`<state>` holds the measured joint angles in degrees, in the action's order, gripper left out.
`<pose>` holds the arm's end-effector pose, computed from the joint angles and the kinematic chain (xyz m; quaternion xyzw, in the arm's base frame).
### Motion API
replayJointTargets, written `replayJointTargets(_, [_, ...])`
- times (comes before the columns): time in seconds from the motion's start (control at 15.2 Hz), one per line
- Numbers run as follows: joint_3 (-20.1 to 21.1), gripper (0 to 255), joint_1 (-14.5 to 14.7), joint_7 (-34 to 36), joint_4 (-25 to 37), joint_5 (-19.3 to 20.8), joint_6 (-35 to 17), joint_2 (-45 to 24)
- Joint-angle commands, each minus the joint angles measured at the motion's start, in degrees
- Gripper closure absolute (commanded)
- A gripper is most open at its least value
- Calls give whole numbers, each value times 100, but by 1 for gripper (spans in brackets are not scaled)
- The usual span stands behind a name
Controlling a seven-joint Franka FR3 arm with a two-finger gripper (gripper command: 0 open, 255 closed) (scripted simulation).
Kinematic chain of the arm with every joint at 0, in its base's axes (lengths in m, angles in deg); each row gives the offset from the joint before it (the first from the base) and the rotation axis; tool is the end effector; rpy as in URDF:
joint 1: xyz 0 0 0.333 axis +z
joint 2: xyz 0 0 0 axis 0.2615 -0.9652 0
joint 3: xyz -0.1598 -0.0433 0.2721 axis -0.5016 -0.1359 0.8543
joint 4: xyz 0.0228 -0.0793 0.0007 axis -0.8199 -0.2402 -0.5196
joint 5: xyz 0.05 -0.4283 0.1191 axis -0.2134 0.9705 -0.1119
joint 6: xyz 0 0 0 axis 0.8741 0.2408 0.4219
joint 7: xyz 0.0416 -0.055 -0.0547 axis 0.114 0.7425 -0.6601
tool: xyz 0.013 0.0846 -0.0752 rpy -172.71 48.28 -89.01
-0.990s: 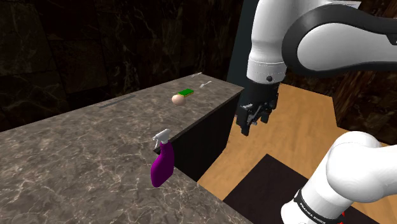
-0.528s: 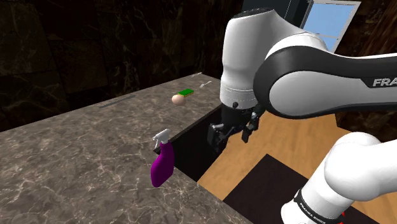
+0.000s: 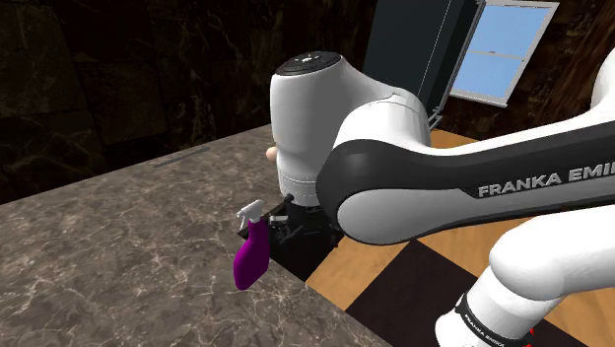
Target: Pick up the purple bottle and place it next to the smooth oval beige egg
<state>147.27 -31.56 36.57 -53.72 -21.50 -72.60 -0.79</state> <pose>0.3531 0.3303 0.3801 0.9488 -0.2941 0.0501 0.1035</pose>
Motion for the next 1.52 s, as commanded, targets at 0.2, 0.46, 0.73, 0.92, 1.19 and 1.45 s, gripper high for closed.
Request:
replayJointTargets(0.2, [2303,0,-2063,1847,878,854,-529,-1135])
replayJointTargets(0.46, [4710,0,-4615,2448,1744,650,-571,-695])
replayJointTargets(0.73, [5517,0,-5809,2621,2716,-77,-367,404])
replayJointTargets(0.92, [5609,0,-5887,2563,2586,-166,-565,487])
replayJointTargets(1.19, [5751,0,-6011,2485,2431,-286,-826,599])
replayJointTargets(1.45, [5773,0,-6030,2473,2410,-304,-863,617])
